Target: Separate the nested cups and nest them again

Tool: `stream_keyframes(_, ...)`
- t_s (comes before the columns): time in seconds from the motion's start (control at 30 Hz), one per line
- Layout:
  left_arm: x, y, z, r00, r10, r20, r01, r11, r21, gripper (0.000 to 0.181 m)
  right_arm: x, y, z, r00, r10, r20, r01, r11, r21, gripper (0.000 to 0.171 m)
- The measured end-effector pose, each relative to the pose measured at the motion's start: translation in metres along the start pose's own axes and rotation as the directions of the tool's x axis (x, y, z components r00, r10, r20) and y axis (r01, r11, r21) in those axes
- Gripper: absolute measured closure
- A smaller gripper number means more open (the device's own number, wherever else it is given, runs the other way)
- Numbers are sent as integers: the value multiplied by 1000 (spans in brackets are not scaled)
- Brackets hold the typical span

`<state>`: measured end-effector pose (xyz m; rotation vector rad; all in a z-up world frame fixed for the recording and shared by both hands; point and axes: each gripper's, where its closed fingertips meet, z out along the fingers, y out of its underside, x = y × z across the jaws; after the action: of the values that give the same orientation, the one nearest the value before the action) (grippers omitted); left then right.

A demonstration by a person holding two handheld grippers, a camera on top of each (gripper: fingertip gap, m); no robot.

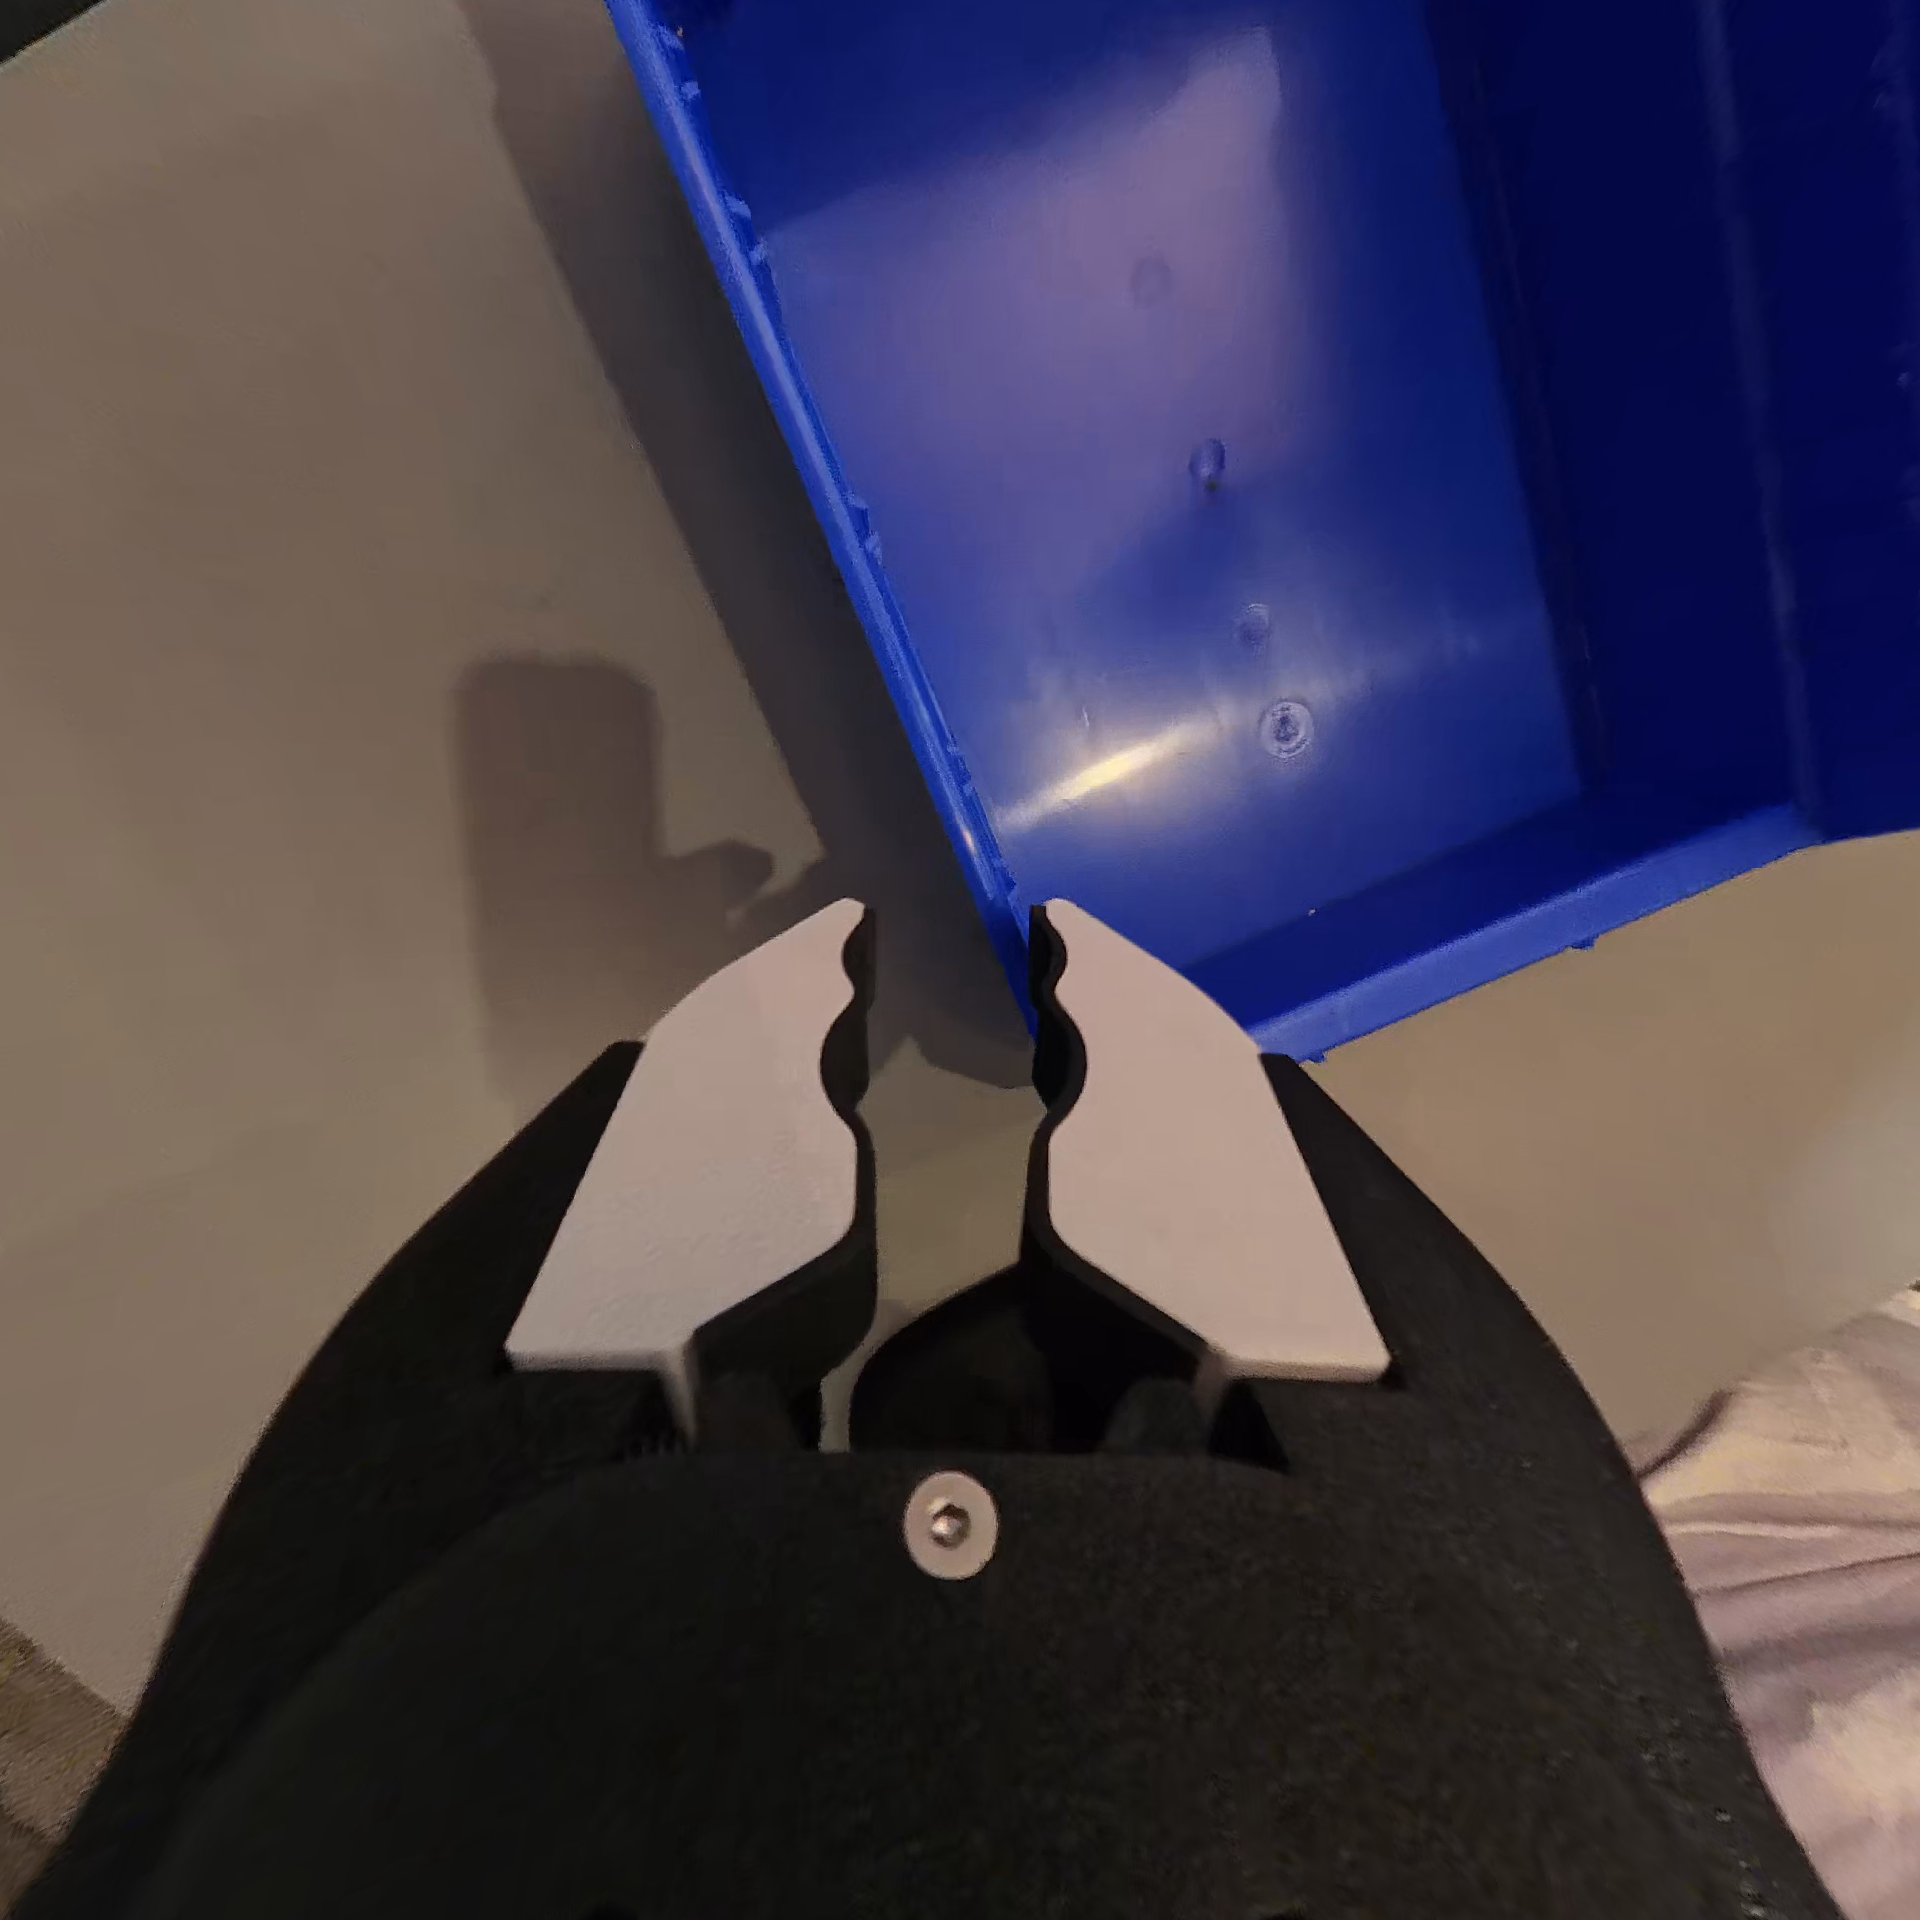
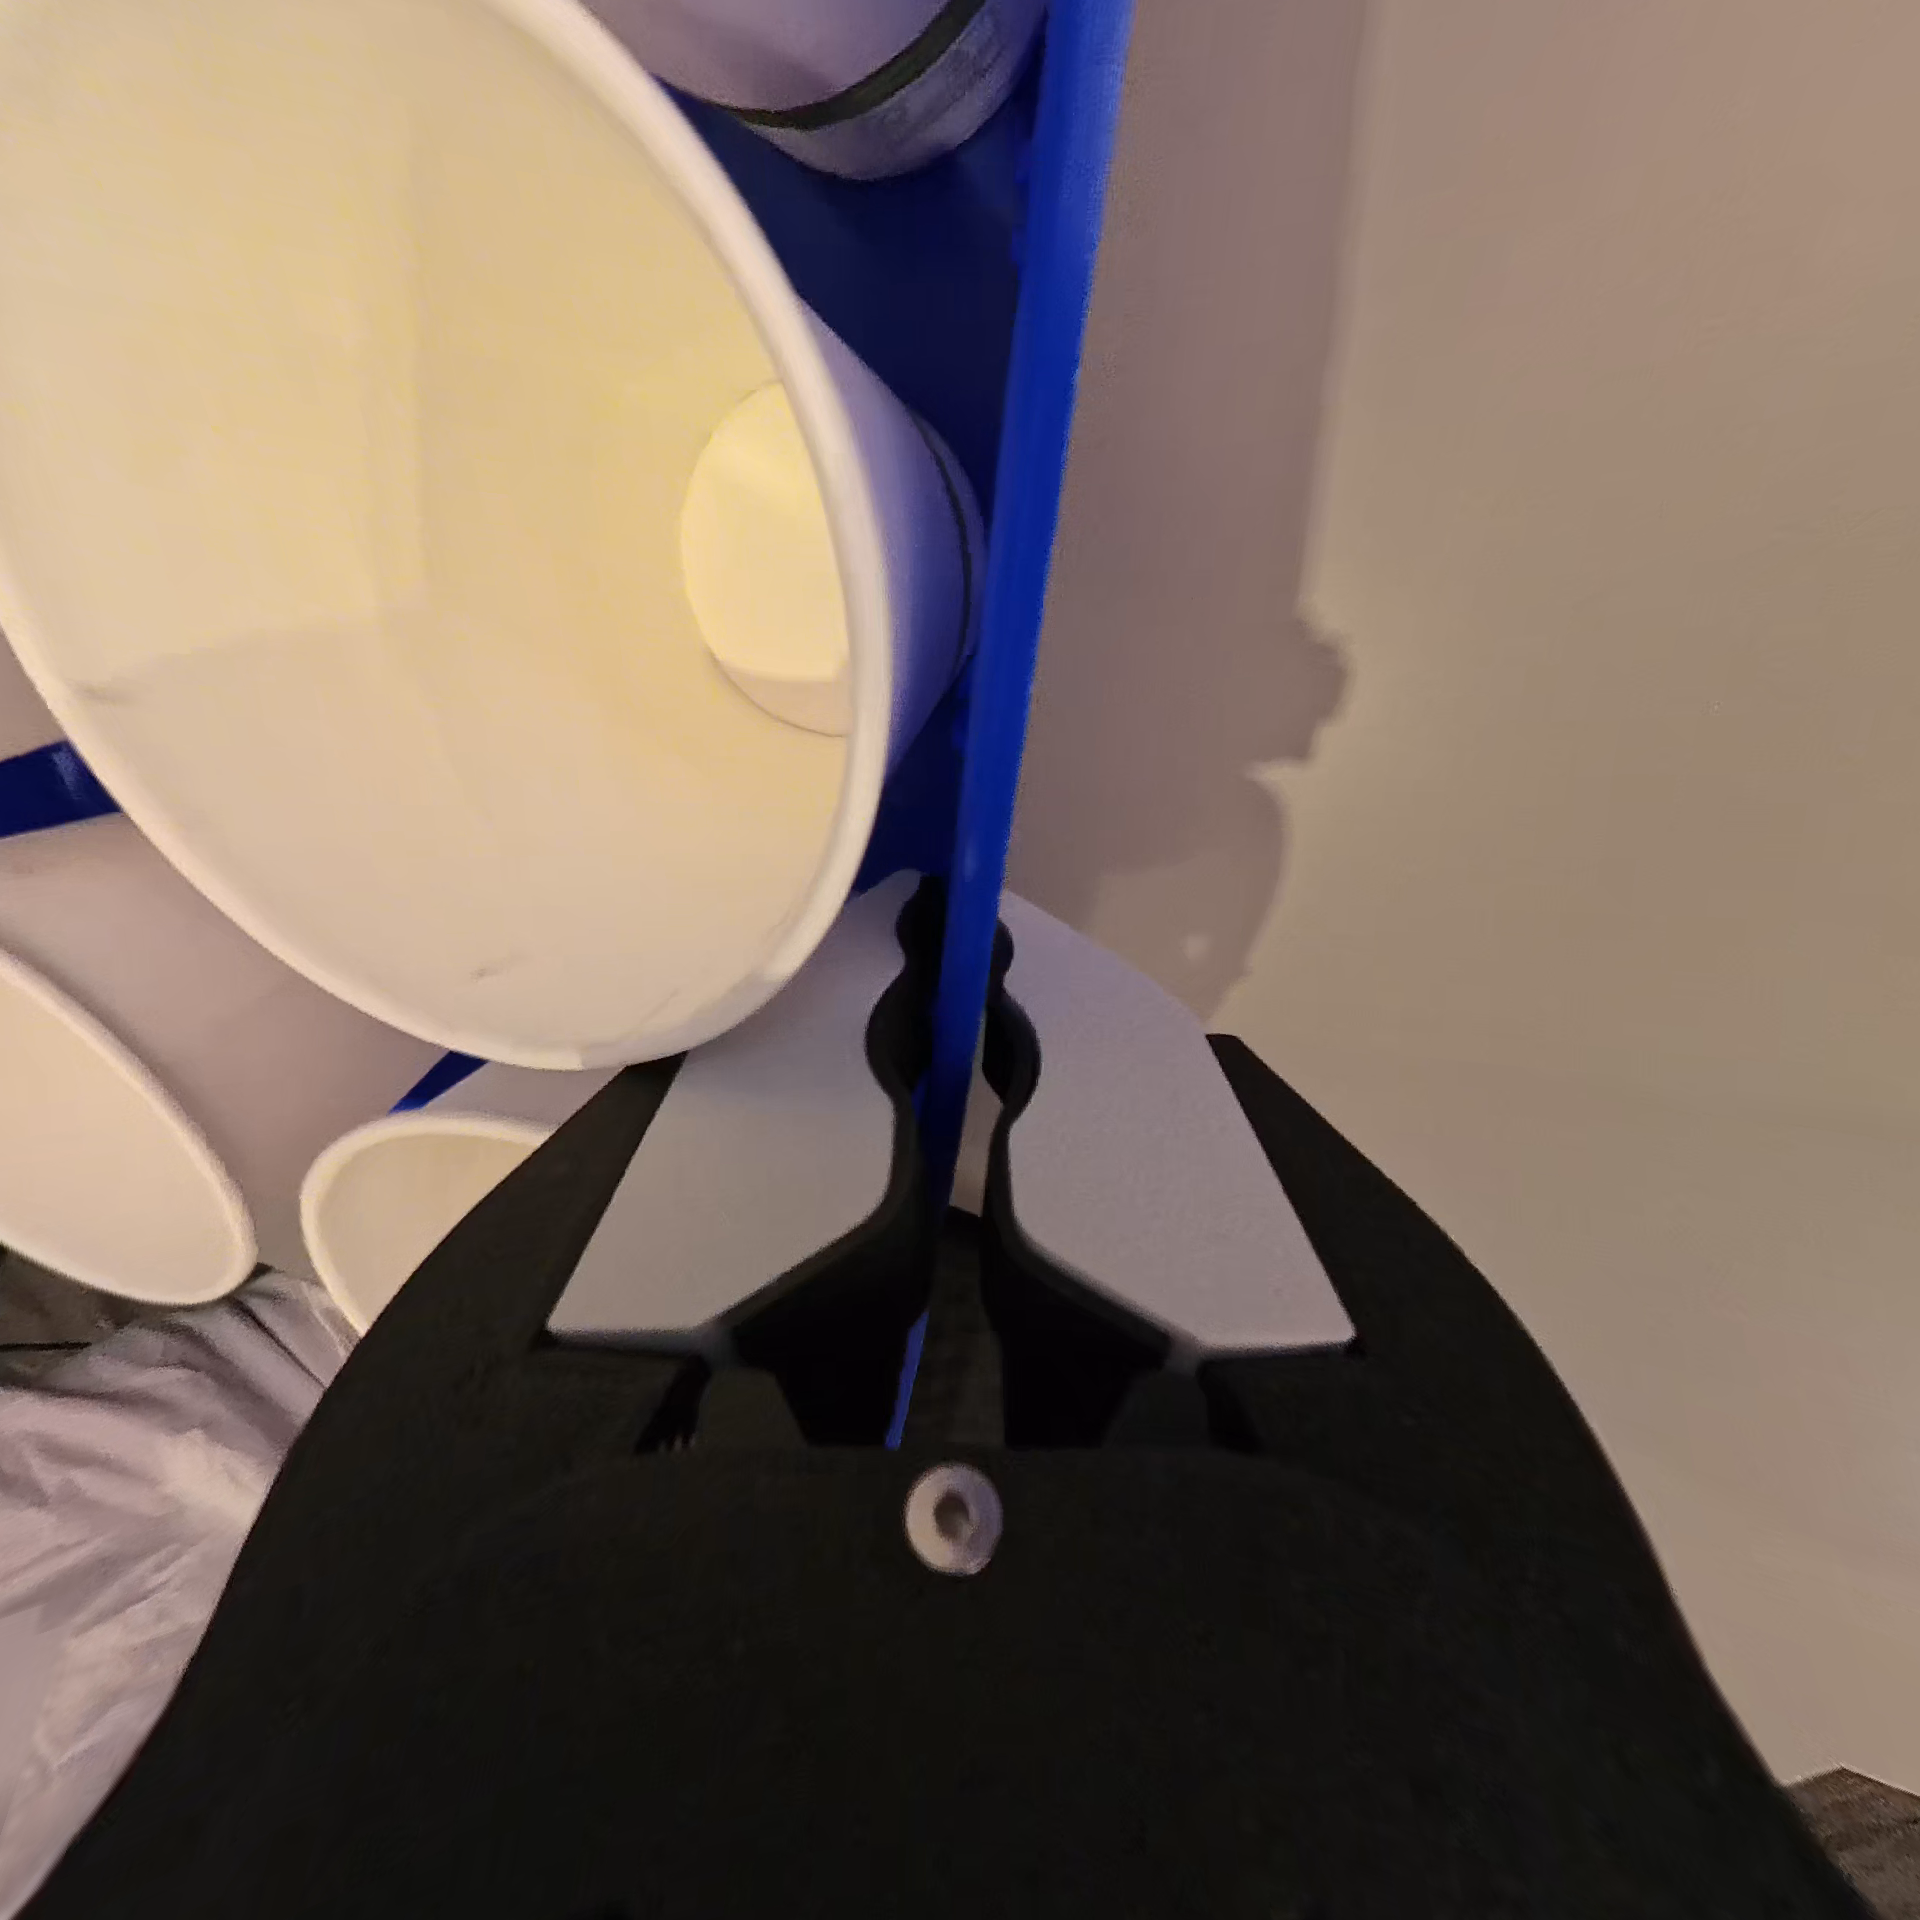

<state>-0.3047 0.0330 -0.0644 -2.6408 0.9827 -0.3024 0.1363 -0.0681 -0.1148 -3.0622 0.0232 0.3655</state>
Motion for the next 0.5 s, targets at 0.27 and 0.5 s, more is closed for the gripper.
stream_keyframes(0.27, -7, -2, -40, 1000, -14, -28, 18, 987, 157, 156, 8, 17, -10, 999, -37, 22, 38, 999, -30, 167)
stream_keyframes(0.5, -22, 9, -76, 998, -63, 0, 61, 962, 266, 159, 1, 28, -20, 996, -39, 85, 43, 998, -46, 167)
